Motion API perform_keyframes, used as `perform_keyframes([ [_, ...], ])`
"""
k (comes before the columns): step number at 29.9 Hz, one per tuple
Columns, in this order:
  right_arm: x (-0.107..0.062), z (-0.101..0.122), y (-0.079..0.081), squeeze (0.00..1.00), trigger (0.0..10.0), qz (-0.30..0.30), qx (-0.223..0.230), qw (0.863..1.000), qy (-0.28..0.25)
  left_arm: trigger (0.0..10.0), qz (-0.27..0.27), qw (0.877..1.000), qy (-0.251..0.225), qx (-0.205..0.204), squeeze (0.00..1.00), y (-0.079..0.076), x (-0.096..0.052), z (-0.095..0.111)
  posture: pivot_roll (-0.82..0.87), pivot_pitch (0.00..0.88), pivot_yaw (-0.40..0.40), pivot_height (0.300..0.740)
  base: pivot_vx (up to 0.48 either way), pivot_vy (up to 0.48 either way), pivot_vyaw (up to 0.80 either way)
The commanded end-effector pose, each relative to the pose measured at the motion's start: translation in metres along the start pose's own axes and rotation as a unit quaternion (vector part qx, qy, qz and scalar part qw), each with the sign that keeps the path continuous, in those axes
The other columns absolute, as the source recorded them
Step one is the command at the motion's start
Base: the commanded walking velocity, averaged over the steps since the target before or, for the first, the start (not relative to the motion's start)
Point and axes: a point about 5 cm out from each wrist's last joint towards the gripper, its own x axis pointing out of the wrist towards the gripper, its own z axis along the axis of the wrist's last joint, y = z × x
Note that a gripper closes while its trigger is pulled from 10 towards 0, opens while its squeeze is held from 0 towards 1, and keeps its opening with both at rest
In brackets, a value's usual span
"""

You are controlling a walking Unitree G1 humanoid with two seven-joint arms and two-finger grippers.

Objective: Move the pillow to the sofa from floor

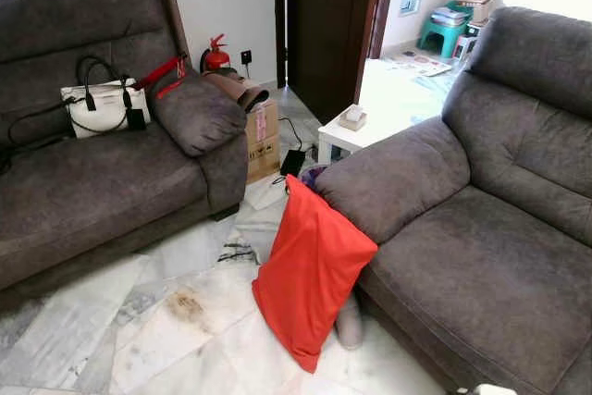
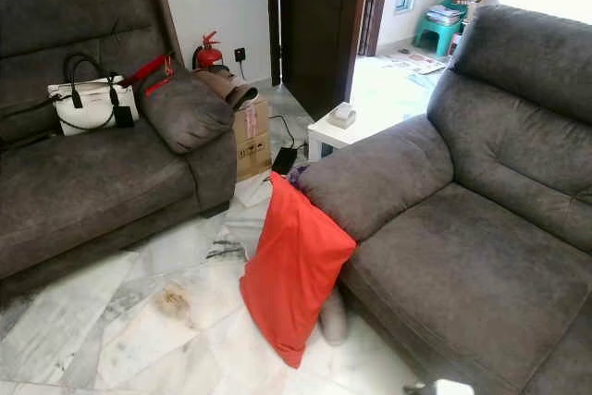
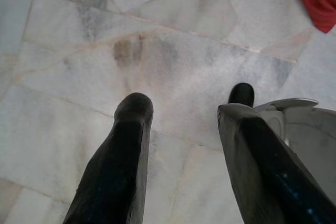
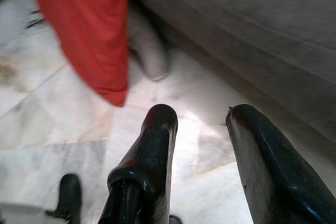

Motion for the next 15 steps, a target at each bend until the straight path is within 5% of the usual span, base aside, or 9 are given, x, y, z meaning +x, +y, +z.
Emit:
perform_keyframes([
  [1, 0.001, 0.008, 0.001, 0.00, 10.0, 0.013, -0.012, 0.999, -0.027, 10.0, 0.002, 1.000, 0.010, 0.006, 0.00, 0.003, -0.001, -0.004, 0.16, 0.005, 0.051, 0.740, 0.000, 0.000, 0.00],
  [6, -0.001, 0.011, 0.000, 0.00, 10.0, 0.022, 0.017, 0.998, -0.051, 10.0, 0.008, 1.000, 0.007, -0.003, 0.00, 0.004, -0.001, -0.004, 0.19, 0.001, 0.031, 0.740, 0.000, 0.000, 0.00],
  [15, -0.004, -0.015, -0.001, 0.00, 10.0, -0.028, 0.078, 0.996, 0.036, 10.0, 0.007, 1.000, 0.010, -0.012, 0.00, 0.002, -0.001, -0.005, 0.19, 0.000, 0.027, 0.740, 0.000, 0.000, 0.00],
])
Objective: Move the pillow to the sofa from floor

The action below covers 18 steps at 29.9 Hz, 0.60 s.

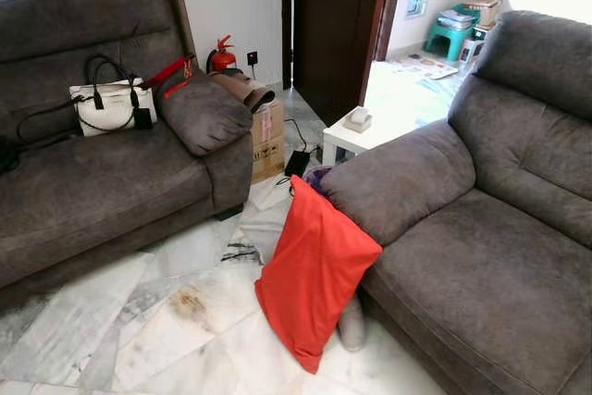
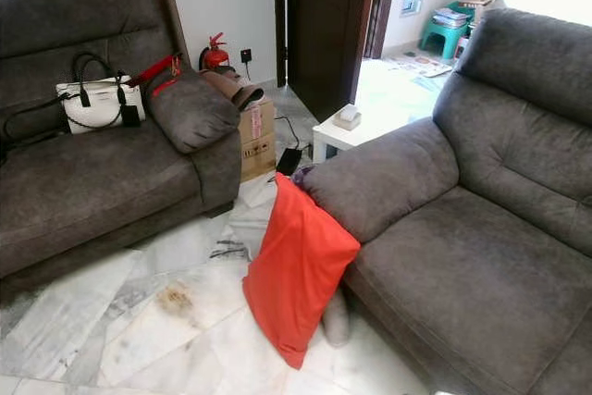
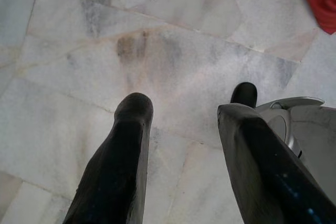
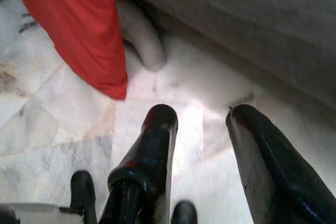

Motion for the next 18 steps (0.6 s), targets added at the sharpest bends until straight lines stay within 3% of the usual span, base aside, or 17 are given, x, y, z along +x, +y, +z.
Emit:
perform_keyframes([
  [1, 0.001, -0.003, 0.006, 0.00, 10.0, -0.002, 0.024, 1.000, 0.009, 10.0, 0.003, 1.000, 0.007, -0.007, 0.00, 0.001, 0.000, -0.003, 0.19, 0.000, 0.025, 0.740, 0.000, 0.000, 0.00],
  [6, 0.002, -0.002, 0.004, 0.00, 10.0, -0.011, 0.024, 1.000, 0.008, 10.0, 0.000, 1.000, 0.004, -0.008, 0.00, -0.002, 0.000, -0.002, 0.20, 0.001, 0.010, 0.740, 0.000, 0.000, 0.00],
  [7, -0.001, -0.002, -0.006, 0.00, 10.0, -0.035, 0.023, 0.999, 0.006, 10.0, -0.002, 1.000, 0.003, -0.011, 0.00, -0.004, 0.000, -0.002, 0.16, 0.003, 0.011, 0.740, 0.000, 0.000, 0.00],
  [11, -0.004, -0.004, -0.016, 0.00, 10.0, -0.063, 0.035, 0.997, 0.010, 10.0, -0.006, 1.000, 0.010, -0.010, 0.00, -0.007, 0.000, -0.004, 0.13, 0.000, 0.021, 0.740, 0.000, 0.000, 0.00],
  [18, 0.006, 0.004, 0.006, 0.00, 10.0, -0.037, 0.032, 0.999, 0.006, 10.0, -0.005, 1.000, 0.009, -0.008, 0.00, -0.006, 0.000, -0.004, 0.14, 0.000, 0.027, 0.740, 0.000, 0.000, 0.00],
])
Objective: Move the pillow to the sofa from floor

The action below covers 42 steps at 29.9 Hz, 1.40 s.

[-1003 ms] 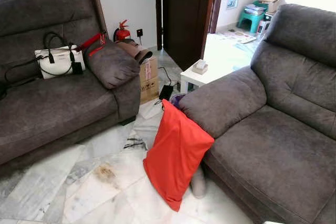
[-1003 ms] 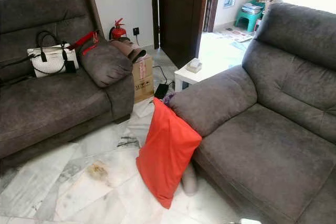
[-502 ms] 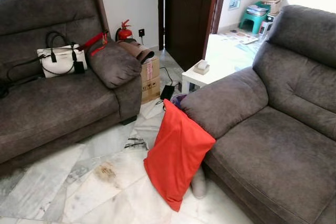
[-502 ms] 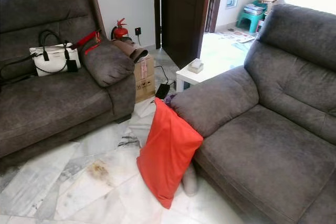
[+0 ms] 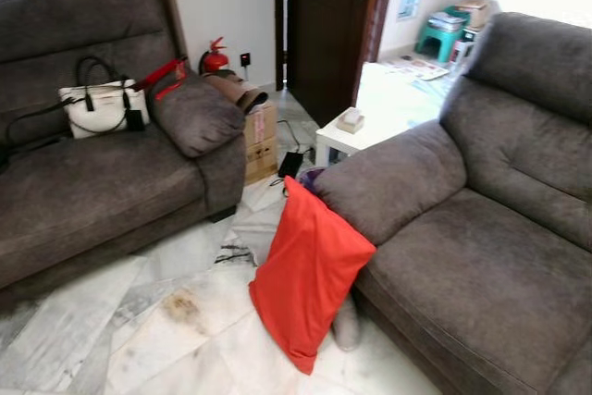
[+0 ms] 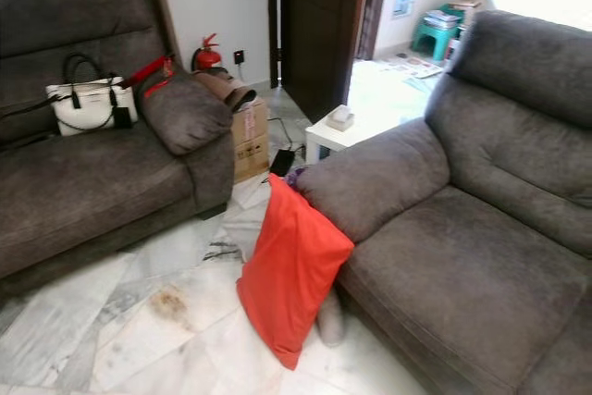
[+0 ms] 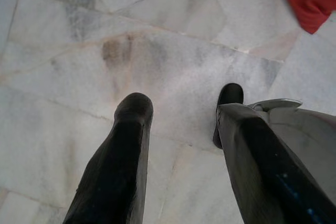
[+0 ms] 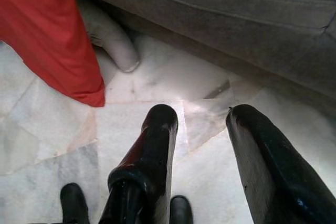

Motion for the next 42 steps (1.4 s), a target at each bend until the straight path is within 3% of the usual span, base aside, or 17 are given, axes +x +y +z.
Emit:
perform_keyframes([
  [1, 0.005, 0.005, 0.013, 0.00, 10.0, 0.018, -0.010, 1.000, 0.000, 10.0, 0.005, 1.000, 0.005, -0.002, 0.00, 0.002, 0.000, -0.002, 0.15, 0.000, 0.021, 0.740, 0.000, 0.000, 0.80],
  [3, 0.006, 0.007, 0.023, 0.00, 10.0, 0.033, -0.019, 0.999, 0.001, 10.0, 0.007, 1.000, 0.001, -0.004, 0.00, 0.003, 0.000, -0.001, 0.16, 0.000, 0.021, 0.740, 0.000, 0.000, 0.80],
  [7, 0.006, 0.004, 0.027, 0.00, 10.0, 0.045, 0.000, 0.999, 0.013, 10.0, 0.007, 1.000, 0.001, -0.004, 0.00, 0.003, -0.001, -0.001, 0.16, 0.000, 0.018, 0.740, 0.129, 0.000, 0.53],
  [13, 0.005, -0.003, 0.025, 0.00, 10.0, 0.049, -0.008, 0.998, 0.031, 10.0, -0.001, 1.000, -0.024, -0.001, 0.00, 0.003, -0.001, 0.004, 0.16, 0.000, 0.020, 0.740, 0.141, 0.000, 0.00],
  [23, 0.003, -0.011, 0.027, 0.00, 10.0, 0.051, -0.013, 0.997, 0.048, 10.0, 0.001, 1.000, -0.009, 0.004, 0.00, 0.009, -0.002, 0.000, 0.16, 0.000, 0.028, 0.740, 0.000, 0.000, 0.00],
  [33, 0.002, -0.014, 0.031, 0.00, 10.0, 0.052, -0.019, 0.997, 0.056, 10.0, 0.008, 1.000, -0.023, 0.002, 0.00, 0.011, 0.001, 0.010, 0.18, 0.000, 0.041, 0.740, 0.000, 0.000, 0.00],
  [42, 0.001, -0.017, 0.032, 0.00, 10.0, 0.048, -0.006, 0.997, 0.066, 10.0, 0.011, 1.000, -0.024, 0.005, 0.00, 0.012, 0.001, 0.012, 0.18, 0.000, 0.045, 0.740, 0.259, 0.000, 0.24],
])
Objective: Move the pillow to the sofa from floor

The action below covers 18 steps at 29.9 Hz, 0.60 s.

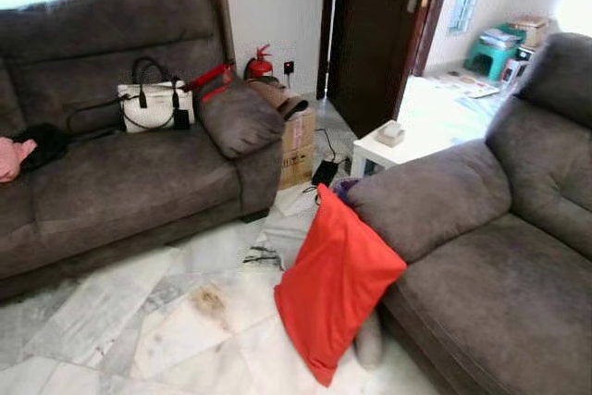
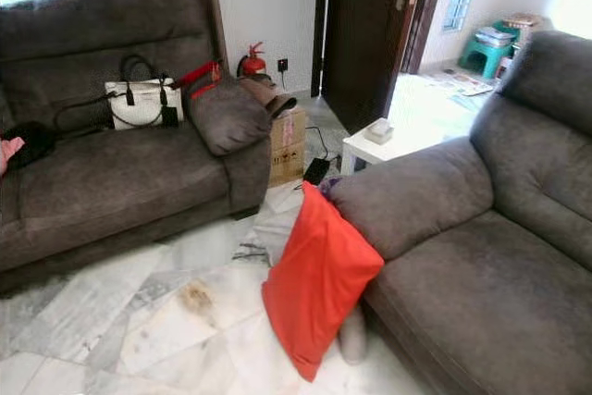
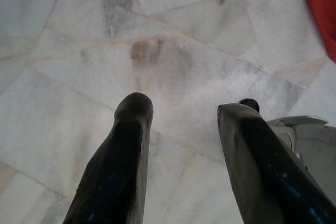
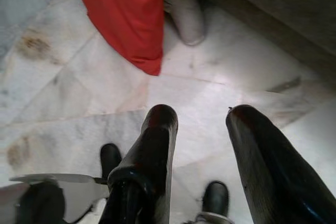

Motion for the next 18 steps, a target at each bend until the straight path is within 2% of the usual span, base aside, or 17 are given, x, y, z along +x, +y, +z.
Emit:
perform_keyframes([
  [1, -0.0002, -0.0005, -0.0026, 0.00, 10.0, -0.007, 0.007, 1.000, 0.004, 10.0, 0.002, 1.000, -0.001, -0.002, 0.00, -0.0002, 0.0007, 0.0019, 0.18, 0.000, 0.047, 0.740, 0.262, 0.000, 0.00],
  [11, -0.0014, -0.0028, -0.0089, 0.00, 10.0, -0.016, 0.007, 1.000, 0.017, 10.0, 0.004, 1.000, -0.002, -0.003, 0.00, -0.0001, 0.0006, 0.0017, 0.19, 0.000, 0.041, 0.740, 0.280, 0.000, 0.00],
  [18, -0.0024, -0.0055, -0.0096, 0.00, 10.0, -0.009, -0.012, 1.000, 0.025, 10.0, 0.004, 1.000, -0.004, -0.004, 0.00, 0.0000, 0.0005, 0.0020, 0.19, 0.000, 0.038, 0.740, 0.317, 0.000, 0.00],
])
